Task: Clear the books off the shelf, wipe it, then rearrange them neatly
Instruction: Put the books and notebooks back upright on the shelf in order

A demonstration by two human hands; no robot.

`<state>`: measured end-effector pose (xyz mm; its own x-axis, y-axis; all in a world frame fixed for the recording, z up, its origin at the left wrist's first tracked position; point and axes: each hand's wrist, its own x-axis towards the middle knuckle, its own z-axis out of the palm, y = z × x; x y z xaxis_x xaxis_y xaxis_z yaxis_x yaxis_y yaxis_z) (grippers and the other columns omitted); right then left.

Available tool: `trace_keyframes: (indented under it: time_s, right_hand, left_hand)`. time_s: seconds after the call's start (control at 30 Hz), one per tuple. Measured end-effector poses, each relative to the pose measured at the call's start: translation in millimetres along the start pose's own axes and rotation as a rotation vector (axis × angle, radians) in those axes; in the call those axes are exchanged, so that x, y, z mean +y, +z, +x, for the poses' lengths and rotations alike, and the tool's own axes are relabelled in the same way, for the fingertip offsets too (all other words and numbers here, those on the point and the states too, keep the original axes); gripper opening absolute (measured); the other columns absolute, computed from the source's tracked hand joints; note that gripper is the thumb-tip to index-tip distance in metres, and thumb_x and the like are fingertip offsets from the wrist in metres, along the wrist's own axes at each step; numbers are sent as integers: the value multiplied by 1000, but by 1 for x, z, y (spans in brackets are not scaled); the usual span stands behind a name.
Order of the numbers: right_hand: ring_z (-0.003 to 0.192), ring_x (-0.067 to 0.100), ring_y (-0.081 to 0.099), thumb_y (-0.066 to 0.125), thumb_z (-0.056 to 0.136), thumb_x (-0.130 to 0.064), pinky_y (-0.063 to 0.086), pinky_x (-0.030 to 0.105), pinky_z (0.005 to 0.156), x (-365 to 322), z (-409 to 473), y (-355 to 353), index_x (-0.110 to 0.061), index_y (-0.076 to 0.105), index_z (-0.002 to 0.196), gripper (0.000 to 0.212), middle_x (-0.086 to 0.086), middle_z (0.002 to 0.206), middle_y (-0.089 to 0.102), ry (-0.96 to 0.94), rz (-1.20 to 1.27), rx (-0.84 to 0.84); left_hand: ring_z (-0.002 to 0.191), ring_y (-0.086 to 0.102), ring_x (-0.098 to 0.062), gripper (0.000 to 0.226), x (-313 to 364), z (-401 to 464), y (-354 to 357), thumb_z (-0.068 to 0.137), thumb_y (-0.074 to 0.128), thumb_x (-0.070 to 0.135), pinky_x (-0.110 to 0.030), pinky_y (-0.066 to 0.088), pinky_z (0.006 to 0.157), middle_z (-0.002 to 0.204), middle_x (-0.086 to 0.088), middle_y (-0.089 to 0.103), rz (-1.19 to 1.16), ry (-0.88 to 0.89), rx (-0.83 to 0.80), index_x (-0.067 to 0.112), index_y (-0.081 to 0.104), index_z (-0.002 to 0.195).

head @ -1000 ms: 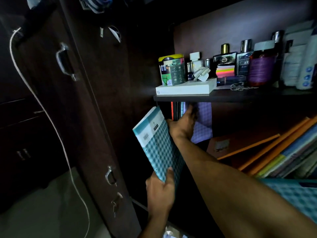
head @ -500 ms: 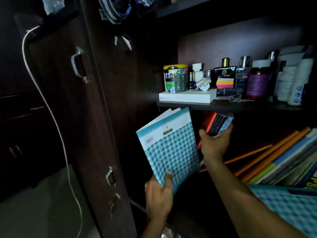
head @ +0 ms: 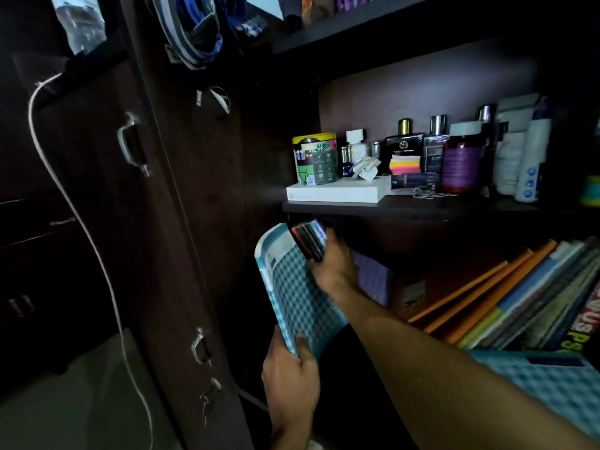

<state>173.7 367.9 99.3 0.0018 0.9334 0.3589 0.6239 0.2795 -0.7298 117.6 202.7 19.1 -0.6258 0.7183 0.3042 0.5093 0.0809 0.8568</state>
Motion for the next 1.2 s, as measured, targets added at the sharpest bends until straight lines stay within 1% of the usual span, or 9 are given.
trace_keyframes:
  time_s: [0.13, 0.3, 0.43, 0.67, 0.8, 0.9, 1.0, 1.1, 1.2]
  right_hand:
    - [135, 42, 39, 72, 91, -26, 40, 64, 103, -11, 10, 15, -22, 27, 154, 77, 15, 152, 37, 82, -87, 35]
    - [120, 40, 59, 77, 85, -20, 52, 49, 92, 10, 6, 12, -14, 42, 149, 73, 19, 135, 60, 43, 323, 347]
    - [125, 40, 55, 76, 85, -17, 50, 49, 93, 6, 1, 22, -12, 43, 148, 71, 19, 138, 58, 14, 318, 373]
    - [143, 44, 26, 62, 98, -39, 33, 69, 107, -17, 20, 38, -16, 13, 160, 82, 18, 156, 26, -16, 29, 79]
    - [151, 41, 14, 62, 95, -51, 25, 57, 117, 15, 14, 16, -12, -2, 162, 100, 22, 165, 9, -192, 161, -98]
    - [138, 46, 39, 58, 94, -53, 42, 49, 106, 76, -12, -4, -7, 9, 161, 95, 26, 158, 26, -343, -139, -106]
    - [119, 40, 56, 52, 99, -45, 50, 42, 85, 121, -43, -27, -15, 13, 158, 77, 17, 145, 45, -391, -626, -416]
    - [120, 34, 58, 44, 104, -31, 50, 44, 93, 129, -54, -44, -20, 34, 150, 49, 11, 138, 53, -367, -727, -475]
    - [128, 32, 56, 40, 105, -21, 47, 42, 101, 129, -58, -65, -15, 46, 145, 40, 11, 144, 52, -248, -823, -456]
  left_hand:
    - [113, 64, -33, 38, -4, 3, 2, 101, 55, 27, -33, 47, 88, 124, -9, 68, 16, 24, -31, 17, 58, 138]
    - [113, 64, -30, 38, -7, 3, 3, 101, 56, 28, -32, 47, 91, 124, -7, 68, -6, 34, -20, 19, 56, 138]
    - [113, 63, -33, 36, -10, 5, 6, 101, 56, 27, -35, 48, 90, 123, -10, 68, 18, 18, -9, 16, 59, 135]
    - [113, 63, -33, 32, -13, 4, 9, 99, 59, 22, -30, 42, 85, 120, -10, 68, -21, 49, 23, 14, 61, 131]
    - [113, 63, -33, 32, -14, 5, 9, 100, 58, 22, -33, 47, 90, 121, -10, 69, -7, 45, 48, 13, 62, 130]
    - [111, 63, -33, 27, -13, 4, 7, 100, 57, 20, -32, 46, 88, 118, -10, 69, -23, 59, 66, 13, 63, 125]
    - [110, 63, -35, 26, -10, 1, 7, 100, 57, 19, -32, 44, 87, 118, -12, 69, -30, 50, 87, 12, 63, 124]
    - [110, 63, -35, 26, -10, 0, 6, 101, 57, 19, -30, 42, 87, 118, -12, 68, -44, 54, 104, 10, 63, 124]
    - [111, 63, -33, 28, -12, 1, 7, 101, 57, 21, -30, 44, 90, 120, -11, 69, -51, 55, 75, 11, 63, 126]
